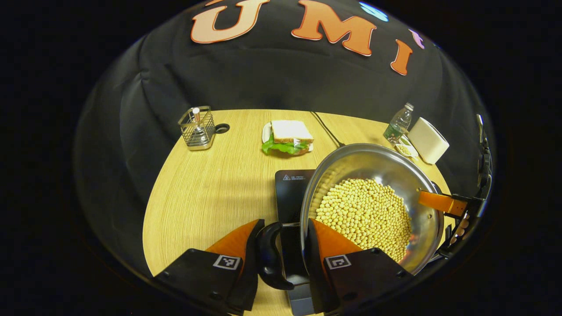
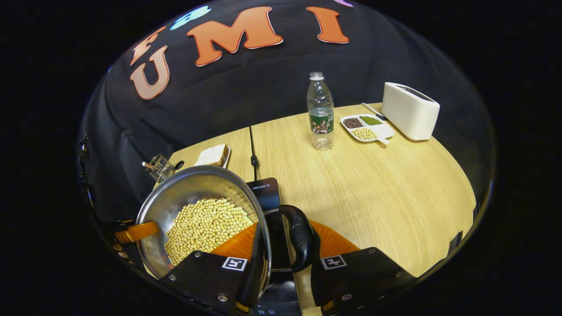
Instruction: First push the handle of the pot to place it horizontally, then grasp the pot with both hands and set it on the induction cooktop.
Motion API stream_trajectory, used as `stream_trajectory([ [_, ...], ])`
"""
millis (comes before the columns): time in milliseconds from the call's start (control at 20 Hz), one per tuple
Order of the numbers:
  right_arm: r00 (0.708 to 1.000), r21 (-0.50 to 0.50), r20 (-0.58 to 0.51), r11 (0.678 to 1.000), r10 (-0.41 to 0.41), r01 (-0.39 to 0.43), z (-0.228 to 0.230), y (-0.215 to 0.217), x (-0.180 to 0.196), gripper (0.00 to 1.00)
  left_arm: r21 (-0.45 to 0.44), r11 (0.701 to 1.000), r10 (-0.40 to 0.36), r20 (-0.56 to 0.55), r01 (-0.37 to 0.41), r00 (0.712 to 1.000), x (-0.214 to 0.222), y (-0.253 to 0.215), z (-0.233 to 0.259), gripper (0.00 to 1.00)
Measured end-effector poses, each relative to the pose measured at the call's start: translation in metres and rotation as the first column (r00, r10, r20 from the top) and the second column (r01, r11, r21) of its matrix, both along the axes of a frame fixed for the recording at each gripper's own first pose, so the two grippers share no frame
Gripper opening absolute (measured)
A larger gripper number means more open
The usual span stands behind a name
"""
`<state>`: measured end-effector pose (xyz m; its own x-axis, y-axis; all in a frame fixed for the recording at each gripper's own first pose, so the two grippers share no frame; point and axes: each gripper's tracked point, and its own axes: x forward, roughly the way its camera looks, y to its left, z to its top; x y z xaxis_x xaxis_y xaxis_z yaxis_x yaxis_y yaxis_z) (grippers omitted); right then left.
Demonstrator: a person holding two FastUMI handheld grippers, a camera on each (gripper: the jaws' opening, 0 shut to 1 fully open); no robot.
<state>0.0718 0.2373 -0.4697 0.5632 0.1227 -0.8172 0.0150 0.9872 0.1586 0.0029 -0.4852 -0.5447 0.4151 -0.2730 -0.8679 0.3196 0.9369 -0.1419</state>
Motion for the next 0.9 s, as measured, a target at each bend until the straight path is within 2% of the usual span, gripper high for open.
stream_trajectory([
  [50, 1.0, -0.003, -0.004, 1.0, 0.001, -0.001, -0.003, 0.001, -0.001, 0.46, -0.004, 1.0, -0.001, -0.001, 0.001, 1.0, 0.001, 0.0, 0.0, 0.53],
  [150, 1.0, -0.012, -0.007, 1.0, 0.006, -0.006, -0.006, 0.004, -0.001, 0.47, -0.01, 1.0, -0.002, -0.008, 0.002, 1.0, 0.001, 0.001, -0.001, 0.58],
  [250, 1.0, -0.015, 0.003, 1.0, 0.003, -0.003, -0.006, 0.002, 0.0, 0.43, -0.017, 1.0, -0.013, 0.008, 0.013, 1.0, 0.003, 0.003, 0.002, 0.55],
  [300, 1.0, -0.02, 0.005, 1.0, 0.007, -0.007, -0.007, 0.0, -0.002, 0.49, -0.018, 1.0, -0.024, 0.014, 0.024, 1.0, 0.004, 0.002, -0.002, 0.55],
  [400, 1.0, -0.013, 0.01, 1.0, 0.018, -0.018, -0.008, 0.001, -0.002, 0.54, -0.018, 0.999, -0.035, 0.03, 0.035, 0.999, 0.005, 0.002, -0.002, 0.65],
  [450, 1.0, -0.006, 0.015, 1.0, 0.027, -0.027, -0.007, 0.002, -0.002, 0.58, -0.012, 0.999, -0.032, 0.04, 0.033, 0.999, 0.005, 0.003, 0.0, 0.63],
  [500, 0.999, 0.003, 0.019, 1.0, 0.028, -0.028, -0.003, 0.0, -0.002, 0.6, 0.004, 1.0, -0.021, 0.054, 0.021, 0.998, 0.005, 0.005, 0.001, 0.68],
  [600, 0.998, 0.02, 0.062, 1.0, 0.013, -0.014, 0.014, -0.008, 0.002, 0.66, 0.027, 1.0, -0.001, 0.1, -0.002, 0.995, 0.01, 0.013, 0.015, 0.85],
  [650, 0.996, 0.029, 0.086, 1.0, 0.004, -0.007, 0.025, -0.012, 0.004, 0.8, 0.038, 0.999, 0.005, 0.135, -0.011, 0.991, 0.015, 0.018, 0.023, 0.95],
  [750, 0.99, 0.049, 0.142, 0.999, -0.011, 0.004, 0.052, -0.02, 0.008, 0.94, 0.073, 0.997, 0.006, 0.192, -0.021, 0.981, 0.014, 0.027, 0.049, 0.97],
  [900, 0.971, 0.056, 0.237, 0.998, -0.007, -0.007, 0.101, -0.034, 0.008, 0.95, 0.097, 0.995, 0.004, 0.315, -0.037, 0.949, 0.018, 0.027, 0.105, 0.99],
])
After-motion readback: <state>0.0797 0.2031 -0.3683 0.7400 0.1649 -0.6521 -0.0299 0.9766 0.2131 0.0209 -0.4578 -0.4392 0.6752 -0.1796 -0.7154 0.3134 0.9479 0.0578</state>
